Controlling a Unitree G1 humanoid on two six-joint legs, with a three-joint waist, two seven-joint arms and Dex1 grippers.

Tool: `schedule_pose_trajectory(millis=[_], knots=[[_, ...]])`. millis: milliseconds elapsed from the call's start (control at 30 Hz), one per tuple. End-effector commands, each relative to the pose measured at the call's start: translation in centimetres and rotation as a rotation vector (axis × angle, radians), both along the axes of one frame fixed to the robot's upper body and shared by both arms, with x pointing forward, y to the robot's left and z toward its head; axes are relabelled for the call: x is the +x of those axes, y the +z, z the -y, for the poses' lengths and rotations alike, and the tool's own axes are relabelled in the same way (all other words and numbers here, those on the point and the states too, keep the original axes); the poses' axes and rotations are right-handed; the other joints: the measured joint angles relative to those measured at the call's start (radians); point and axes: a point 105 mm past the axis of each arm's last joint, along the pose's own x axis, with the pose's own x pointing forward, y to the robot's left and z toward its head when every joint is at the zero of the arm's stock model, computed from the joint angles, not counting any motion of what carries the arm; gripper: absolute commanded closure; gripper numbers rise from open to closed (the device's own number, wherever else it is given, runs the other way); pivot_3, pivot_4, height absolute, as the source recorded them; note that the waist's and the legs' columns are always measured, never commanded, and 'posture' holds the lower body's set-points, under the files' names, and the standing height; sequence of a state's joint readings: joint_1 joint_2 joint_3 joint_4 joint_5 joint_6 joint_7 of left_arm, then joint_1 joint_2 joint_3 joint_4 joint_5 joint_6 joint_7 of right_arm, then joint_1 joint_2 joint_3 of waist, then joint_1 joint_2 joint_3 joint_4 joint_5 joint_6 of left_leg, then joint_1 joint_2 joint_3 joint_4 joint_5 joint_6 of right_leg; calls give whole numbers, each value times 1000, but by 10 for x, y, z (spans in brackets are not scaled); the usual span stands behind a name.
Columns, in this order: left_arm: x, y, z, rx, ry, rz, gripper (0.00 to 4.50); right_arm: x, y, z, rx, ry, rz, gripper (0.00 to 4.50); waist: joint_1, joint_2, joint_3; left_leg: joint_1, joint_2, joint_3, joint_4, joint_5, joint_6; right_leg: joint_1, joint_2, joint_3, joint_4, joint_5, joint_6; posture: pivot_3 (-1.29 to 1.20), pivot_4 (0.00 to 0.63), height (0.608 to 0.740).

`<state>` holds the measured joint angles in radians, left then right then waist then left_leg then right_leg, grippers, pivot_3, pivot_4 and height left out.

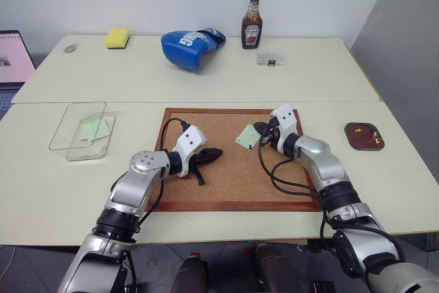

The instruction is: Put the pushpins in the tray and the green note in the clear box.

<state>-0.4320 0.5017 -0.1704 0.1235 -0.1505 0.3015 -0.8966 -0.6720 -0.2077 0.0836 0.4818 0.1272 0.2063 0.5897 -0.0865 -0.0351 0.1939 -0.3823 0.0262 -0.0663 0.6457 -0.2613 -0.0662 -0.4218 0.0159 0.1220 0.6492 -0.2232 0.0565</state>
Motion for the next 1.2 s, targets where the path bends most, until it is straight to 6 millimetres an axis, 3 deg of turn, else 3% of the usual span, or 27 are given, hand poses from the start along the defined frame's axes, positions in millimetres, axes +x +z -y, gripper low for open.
schedule_pose_trajectory(millis=[33, 267, 367, 467, 567, 667, 800, 900, 1200], knots=[[-3, -17, -4, 87, 5, -53, 4500, -7, 54, -9, 87, 43, 159, 4431, -1, 0, 0, 0, 0, 0, 0, 0, 0, 0, 0, 0, 0, 0, 0, 0, 150, 740], [-4, -21, -4, 107, -4, -70, 4500, -15, 66, -4, 109, 21, 182, 4431, 0, 2, -2, 3, 0, 0, 0, 0, 0, 2, 0, 0, 1, -2, 4, 0, 150, 740], [-3, -20, -4, 108, -6, -69, 4500, -13, 74, 13, 115, -57, 211, 4431, 0, 2, -2, 2, 0, 0, 0, 0, 0, 2, 0, 0, 1, -2, 4, 0, 150, 740], [-4, -20, -3, 107, -10, -69, 4500, -7, 81, 48, 88, -222, 242, 4431, 0, 2, -2, 2, 0, 0, 0, 0, 0, 2, 0, 0, 1, -2, 4, 0, 150, 740], [-6, -21, -3, 105, -14, -72, 4500, -5, 83, 108, 19, -484, 257, 4431, 1, 2, -2, 2, 0, 0, 0, 0, 0, 2, 0, 0, 1, -2, 4, 0, 150, 740], [-7, -21, -3, 105, -17, -75, 4500, -14, 81, 164, -24, -702, 244, 4431, 3, 4, -3, 1, 0, 0, 0, 0, 0, 2, 0, 0, 0, -2, 3, 0, 150, 740], [-9, -24, -4, 109, -25, -81, 4500, -28, 65, 214, -64, -878, 173, 4431, 0, 7, -5, 2, 0, 1, -1, 0, 0, 1, 0, 1, -1, -2, 4, 0, 150, 740], [-9, -23, -4, 110, -27, -83, 4500, -31, 48, 226, -19, -897, 90, 4431, -4, 9, -6, 3, 0, 3, 0, 0, 0, 2, 0, 3, 0, -2, 4, 0, 150, 740], [-8, -19, -7, 110, -23, -77, 4500, -29, 16, 228, 109, -894, -52, 4431, -7, 12, -8, 4, 0, 5, 0, 0, 1, 2, 1, 5, -1, -1, 5, 0, 150, 740]])
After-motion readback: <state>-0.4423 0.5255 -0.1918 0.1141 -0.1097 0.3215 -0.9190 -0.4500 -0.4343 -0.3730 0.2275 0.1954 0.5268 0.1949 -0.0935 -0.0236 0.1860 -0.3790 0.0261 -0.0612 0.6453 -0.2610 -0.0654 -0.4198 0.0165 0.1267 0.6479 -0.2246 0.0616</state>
